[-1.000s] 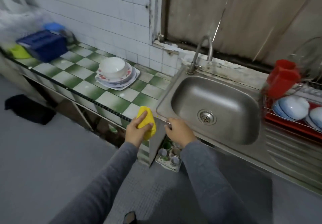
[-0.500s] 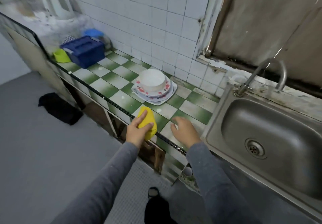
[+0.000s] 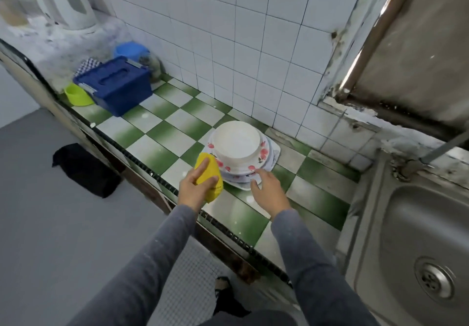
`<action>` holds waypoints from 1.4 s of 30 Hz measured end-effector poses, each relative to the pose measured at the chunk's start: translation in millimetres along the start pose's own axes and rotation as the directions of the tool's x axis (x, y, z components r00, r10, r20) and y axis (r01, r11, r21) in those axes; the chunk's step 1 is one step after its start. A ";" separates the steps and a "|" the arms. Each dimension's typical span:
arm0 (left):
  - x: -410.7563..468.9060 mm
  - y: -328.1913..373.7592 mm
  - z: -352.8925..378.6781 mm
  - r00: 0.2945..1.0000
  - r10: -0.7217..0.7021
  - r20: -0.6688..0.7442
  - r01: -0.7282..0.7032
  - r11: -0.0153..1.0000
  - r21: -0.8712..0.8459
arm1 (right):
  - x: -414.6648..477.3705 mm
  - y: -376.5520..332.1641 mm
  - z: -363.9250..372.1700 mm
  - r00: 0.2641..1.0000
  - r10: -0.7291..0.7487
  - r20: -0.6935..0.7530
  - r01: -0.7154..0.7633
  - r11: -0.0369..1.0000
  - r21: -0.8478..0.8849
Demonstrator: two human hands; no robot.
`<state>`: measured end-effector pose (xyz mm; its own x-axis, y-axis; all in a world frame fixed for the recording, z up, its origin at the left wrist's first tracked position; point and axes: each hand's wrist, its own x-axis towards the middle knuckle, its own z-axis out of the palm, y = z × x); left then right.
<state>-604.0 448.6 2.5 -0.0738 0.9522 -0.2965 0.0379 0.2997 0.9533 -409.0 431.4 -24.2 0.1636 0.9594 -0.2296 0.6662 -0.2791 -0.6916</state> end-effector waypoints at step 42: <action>267.7 27.9 -12.9 0.877 -0.170 0.449 0.057 0.965 0.255 | 131.5 -53.6 70.7 0.713 0.657 -0.244 -0.214 0.535 0.817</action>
<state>-635.5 711.1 -49.5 0.3766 0.8105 -0.4485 0.2863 0.3586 0.8885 -474.7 569.7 -65.8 0.7319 0.5106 -0.4513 -0.2729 -0.3872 -0.8807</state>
